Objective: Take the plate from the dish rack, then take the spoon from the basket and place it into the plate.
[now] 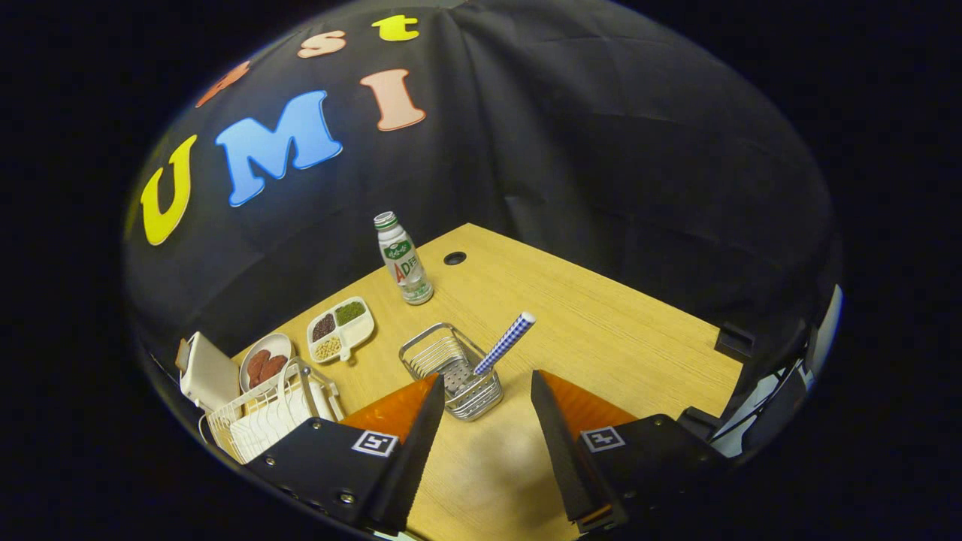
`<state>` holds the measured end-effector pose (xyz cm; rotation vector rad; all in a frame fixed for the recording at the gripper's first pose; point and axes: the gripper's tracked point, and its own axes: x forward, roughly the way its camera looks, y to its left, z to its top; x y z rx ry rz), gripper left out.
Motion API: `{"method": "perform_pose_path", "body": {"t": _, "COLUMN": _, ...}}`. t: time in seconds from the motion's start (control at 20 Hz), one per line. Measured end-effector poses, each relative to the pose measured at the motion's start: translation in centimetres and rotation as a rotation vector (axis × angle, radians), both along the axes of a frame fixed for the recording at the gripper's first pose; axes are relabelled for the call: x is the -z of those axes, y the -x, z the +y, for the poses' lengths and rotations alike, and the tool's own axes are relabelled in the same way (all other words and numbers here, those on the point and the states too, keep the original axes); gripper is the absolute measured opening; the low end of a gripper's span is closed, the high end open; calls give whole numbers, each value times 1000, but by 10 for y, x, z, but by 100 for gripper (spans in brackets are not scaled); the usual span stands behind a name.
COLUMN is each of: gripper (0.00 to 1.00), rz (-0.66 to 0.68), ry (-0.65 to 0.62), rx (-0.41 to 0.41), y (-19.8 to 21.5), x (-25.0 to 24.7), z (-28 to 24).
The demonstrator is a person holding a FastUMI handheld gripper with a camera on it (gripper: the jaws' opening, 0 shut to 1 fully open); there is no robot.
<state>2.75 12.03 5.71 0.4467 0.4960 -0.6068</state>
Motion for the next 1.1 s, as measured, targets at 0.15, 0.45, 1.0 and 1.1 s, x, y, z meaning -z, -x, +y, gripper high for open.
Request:
{"method": "perform_pose_path", "body": {"t": 0.15, "gripper": 74, "rz": -9, "ry": -31, "rx": 46, "y": -17, "x": 8, "z": -16}}
{"method": "perform_pose_path", "body": {"t": 0.45, "gripper": 73, "rz": 12, "ry": -65, "rx": 64, "y": -43, "x": 29, "z": -29}}
{"method": "perform_pose_path", "body": {"t": 1.0, "gripper": 22, "rz": -68, "ry": -124, "rx": 37, "y": -80, "x": 34, "z": -33}}
{"method": "perform_pose_path", "body": {"t": 1.1, "gripper": 6, "rz": -103, "ry": -127, "rx": -8, "y": -93, "x": 30, "z": -23}}
